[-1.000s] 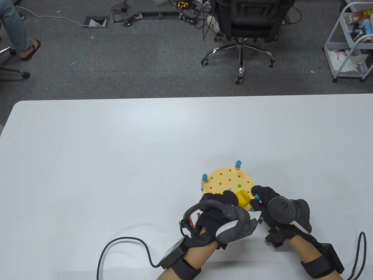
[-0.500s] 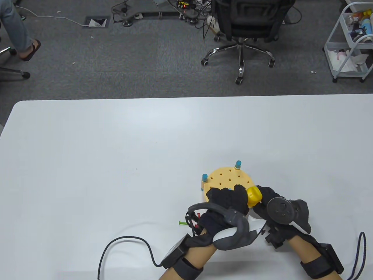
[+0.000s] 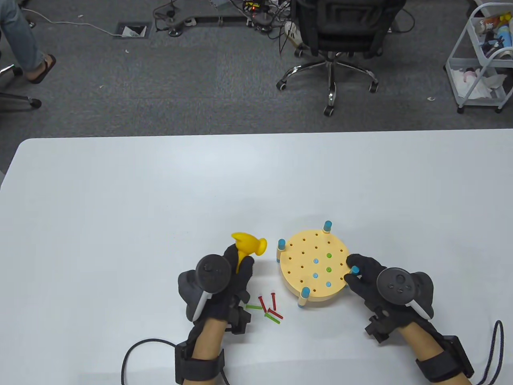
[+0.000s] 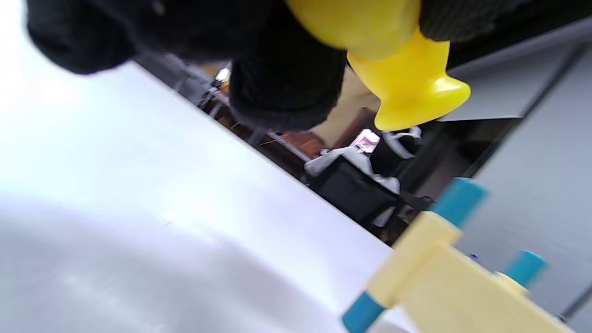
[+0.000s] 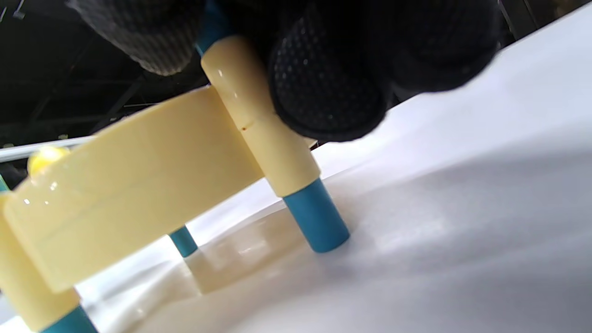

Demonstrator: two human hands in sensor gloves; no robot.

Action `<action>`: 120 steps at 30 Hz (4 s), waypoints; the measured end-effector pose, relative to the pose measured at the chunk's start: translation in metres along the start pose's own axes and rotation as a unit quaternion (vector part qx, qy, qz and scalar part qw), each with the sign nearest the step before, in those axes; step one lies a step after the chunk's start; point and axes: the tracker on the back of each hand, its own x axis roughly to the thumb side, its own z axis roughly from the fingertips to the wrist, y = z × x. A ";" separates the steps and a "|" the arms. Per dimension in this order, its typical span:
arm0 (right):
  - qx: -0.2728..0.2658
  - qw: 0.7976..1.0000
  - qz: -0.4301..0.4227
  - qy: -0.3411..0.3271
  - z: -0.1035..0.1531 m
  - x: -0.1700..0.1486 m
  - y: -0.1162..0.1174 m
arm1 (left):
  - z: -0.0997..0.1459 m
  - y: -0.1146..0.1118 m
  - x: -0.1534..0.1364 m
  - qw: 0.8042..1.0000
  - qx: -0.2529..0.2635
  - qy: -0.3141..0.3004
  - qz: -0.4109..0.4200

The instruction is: Hammer toy nails into tap bench

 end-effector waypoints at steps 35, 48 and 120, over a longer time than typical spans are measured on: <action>-0.133 0.924 -0.355 -0.051 0.025 -0.007 -0.075 | 0.082 -0.079 0.241 0.912 -0.065 -0.389 -0.113; -0.188 0.909 -0.369 0.051 0.019 -0.053 -0.084 | 0.028 -0.013 0.079 0.924 -0.172 -0.185 -0.286; -0.102 0.942 -0.316 0.050 0.005 -0.055 -0.047 | 0.013 -0.071 0.168 0.822 -0.144 -0.250 -0.490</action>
